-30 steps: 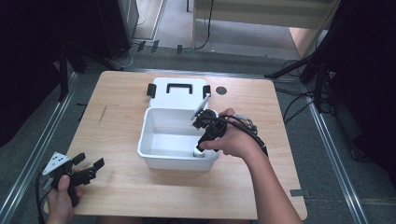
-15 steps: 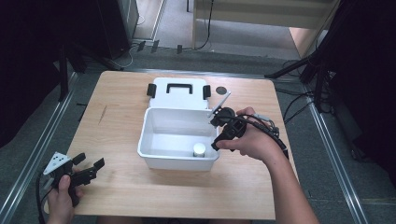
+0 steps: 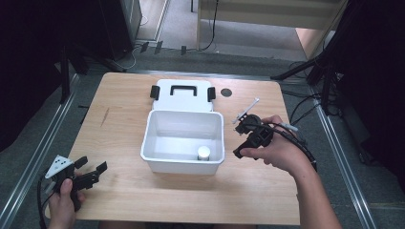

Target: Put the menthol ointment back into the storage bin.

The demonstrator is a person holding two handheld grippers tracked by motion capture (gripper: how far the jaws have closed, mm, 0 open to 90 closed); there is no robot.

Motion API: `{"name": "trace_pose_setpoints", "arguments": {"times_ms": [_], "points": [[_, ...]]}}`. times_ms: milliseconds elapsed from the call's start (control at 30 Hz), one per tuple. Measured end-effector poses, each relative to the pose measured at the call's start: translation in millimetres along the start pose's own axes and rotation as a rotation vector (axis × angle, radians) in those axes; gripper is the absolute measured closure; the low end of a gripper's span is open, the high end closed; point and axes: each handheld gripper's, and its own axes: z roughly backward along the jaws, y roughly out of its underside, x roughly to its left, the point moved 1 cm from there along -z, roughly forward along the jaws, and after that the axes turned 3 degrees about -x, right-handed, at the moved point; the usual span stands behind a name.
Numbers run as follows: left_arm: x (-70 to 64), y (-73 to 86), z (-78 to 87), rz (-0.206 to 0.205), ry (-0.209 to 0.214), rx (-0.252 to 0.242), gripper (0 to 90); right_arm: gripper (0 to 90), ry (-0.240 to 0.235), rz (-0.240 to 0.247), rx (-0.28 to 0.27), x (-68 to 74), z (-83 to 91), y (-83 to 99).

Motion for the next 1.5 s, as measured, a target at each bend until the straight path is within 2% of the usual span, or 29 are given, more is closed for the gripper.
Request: {"name": "trace_pose_setpoints", "arguments": {"times_ms": [233, 667, 800, 933, 1167, 1267, 1400, 1500], "points": [[-0.2, 0.0, -0.1, 0.003, 0.000, 0.000, 14.5, 27.0, -0.001, -0.046, -0.002, -12.6, -4.2, 27.2], [-0.2, 0.1, -0.1, 0.001, 0.000, -0.001, 14.5, 26.9, -0.007, -0.116, -0.052, -29.0, -20.1, 81.9], [-0.3, 0.1, 0.0, -0.001, -0.001, 0.000, 14.5, 26.9, -0.004, -0.156, -0.091, -35.1, -25.3, 99.4], [-0.4, 0.1, 0.1, -0.001, -0.002, -0.001, 14.5, 26.9, 0.010, -0.176, -0.128, -39.5, -31.2, 115.0], [-0.5, 0.2, 0.2, -0.004, -0.002, -0.001, 14.6, 25.3, 0.053, -0.216, -0.235, -42.9, -47.9, 148.3], [-0.7, 0.2, 0.2, -0.005, -0.003, -0.001, 14.5, 24.8, 0.066, -0.242, -0.301, -43.3, -54.7, 162.8], [-0.9, 0.1, 0.2, -0.008, -0.004, 0.001, 14.6, 22.2, 0.051, -0.322, -0.421, -44.7, -62.0, 182.1], [-1.1, 0.1, -0.1, -0.011, -0.006, 0.001, 14.6, 13.9, 0.068, -0.400, -0.485, -45.2, -67.0, 196.9]]}}
